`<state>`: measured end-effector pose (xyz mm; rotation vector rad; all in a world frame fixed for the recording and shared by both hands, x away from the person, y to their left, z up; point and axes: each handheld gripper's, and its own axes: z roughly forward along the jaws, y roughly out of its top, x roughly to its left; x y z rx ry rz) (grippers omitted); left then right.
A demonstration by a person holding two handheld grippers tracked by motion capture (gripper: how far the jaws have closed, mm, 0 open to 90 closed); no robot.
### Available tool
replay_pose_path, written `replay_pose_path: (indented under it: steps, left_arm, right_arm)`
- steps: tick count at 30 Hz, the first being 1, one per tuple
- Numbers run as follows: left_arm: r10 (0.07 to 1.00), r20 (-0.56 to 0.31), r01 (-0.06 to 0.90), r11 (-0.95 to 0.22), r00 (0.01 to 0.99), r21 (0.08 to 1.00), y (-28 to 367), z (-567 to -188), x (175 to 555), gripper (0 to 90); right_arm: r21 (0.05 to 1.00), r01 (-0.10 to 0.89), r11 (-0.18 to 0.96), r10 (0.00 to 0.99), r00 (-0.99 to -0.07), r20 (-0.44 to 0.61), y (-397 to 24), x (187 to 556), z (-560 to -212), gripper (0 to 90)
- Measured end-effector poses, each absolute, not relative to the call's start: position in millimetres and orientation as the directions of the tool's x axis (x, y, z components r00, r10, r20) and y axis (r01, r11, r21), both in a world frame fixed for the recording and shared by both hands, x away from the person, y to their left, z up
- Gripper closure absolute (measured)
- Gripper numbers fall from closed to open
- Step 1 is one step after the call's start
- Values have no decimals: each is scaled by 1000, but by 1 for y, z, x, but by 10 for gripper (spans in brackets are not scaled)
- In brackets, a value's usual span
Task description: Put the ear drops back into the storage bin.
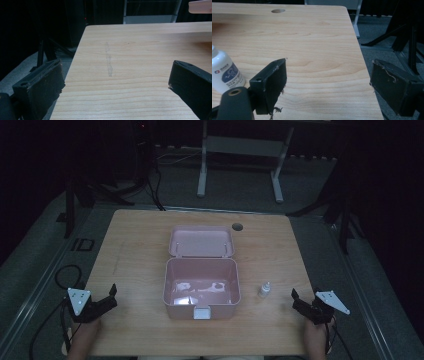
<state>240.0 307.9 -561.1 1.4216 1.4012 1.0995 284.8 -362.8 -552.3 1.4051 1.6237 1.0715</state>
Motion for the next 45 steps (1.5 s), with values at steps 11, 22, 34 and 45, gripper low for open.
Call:
replay_pose_path:
  steps: [11, 22, 34, 45]
  left_arm:
    - [1000, 27, 271, -24, -7, 962, 307, -561, 239, 3]
    - [1000, 27, 270, -24, -7, 962, 307, -561, 240, 3]
    - [1000, 26, 271, -24, -6, 962, 307, -561, 240, 3]
    - [999, 32, 271, -30, -3, 962, 307, -561, 239, 3]
  right_arm:
    - [886, 454, 93, 981, -195, -3, -360, 291, -553, 139]
    - [876, 470, 103, 973, -230, 9, -361, 294, -553, 138]
    - [940, 337, 57, 969, -244, 28, -366, 282, -550, 143]
    - [912, 406, 63, 971, -238, 39, -365, 286, -549, 143]
